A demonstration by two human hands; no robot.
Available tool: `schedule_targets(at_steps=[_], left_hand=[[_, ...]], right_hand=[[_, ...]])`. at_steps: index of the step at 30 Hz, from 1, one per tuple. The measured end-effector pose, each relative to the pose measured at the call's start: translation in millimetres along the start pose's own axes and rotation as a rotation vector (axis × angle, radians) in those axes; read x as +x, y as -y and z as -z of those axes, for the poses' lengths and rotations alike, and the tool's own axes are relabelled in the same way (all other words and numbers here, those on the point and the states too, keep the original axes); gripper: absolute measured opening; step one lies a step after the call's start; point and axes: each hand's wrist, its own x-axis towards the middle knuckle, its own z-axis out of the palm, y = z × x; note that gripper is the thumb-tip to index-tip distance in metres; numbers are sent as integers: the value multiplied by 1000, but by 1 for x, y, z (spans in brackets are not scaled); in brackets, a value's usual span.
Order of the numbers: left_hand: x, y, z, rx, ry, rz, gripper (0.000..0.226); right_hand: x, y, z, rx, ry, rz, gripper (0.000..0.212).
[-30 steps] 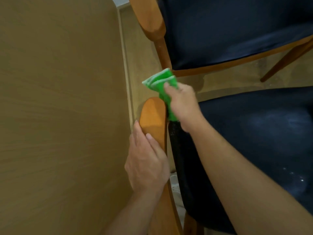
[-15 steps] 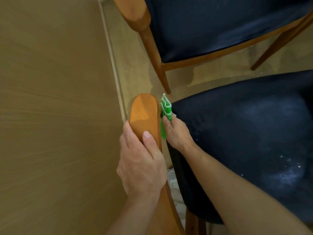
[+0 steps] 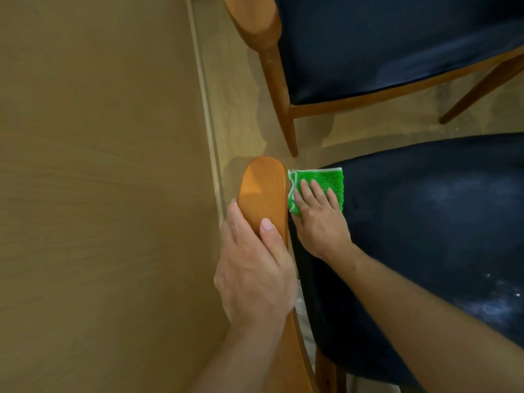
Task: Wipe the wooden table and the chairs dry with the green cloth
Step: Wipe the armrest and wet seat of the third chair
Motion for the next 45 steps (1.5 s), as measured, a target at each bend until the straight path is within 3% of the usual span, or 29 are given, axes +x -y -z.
schedule_targets(at_steps=[6, 8, 12, 16, 19, 22, 25, 28, 31, 36, 40, 45], left_hand=[[1, 3, 0, -9, 9, 0, 56], [1, 2, 0, -1, 11, 1, 56], [1, 3, -1, 8, 19, 10, 56], [1, 2, -2, 3, 18, 10, 58], [1, 2, -3, -5, 14, -4, 58], [2, 4, -4, -9, 15, -3, 57], [1, 3, -3, -13, 6, 0, 57], [0, 3, -3, -12, -2, 8, 57], [1, 3, -3, -19, -21, 11, 57], [1, 4, -5, -31, -47, 13, 53], [1, 4, -8, -22, -75, 7, 54], [4, 6, -9, -40, -74, 2, 55]], right_hand=[[-77, -6, -32, -170, 292, 312, 63], [-75, -14, -27, -142, 281, 317, 68], [-17, -17, -12, -102, 31, -30, 71], [26, 6, -11, -81, -18, -240, 66], [-6, 7, -23, -132, -5, -65, 65], [-79, 1, -45, -154, 183, 208, 61], [-131, -7, -60, -199, 374, 350, 59], [-108, -28, -52, -233, 283, 412, 70], [-46, -47, -25, -229, 79, 274, 76], [14, -31, -5, -162, -20, -54, 65], [-45, -22, -34, -159, -24, 48, 70], [-187, -23, -90, -193, 234, 222, 67]])
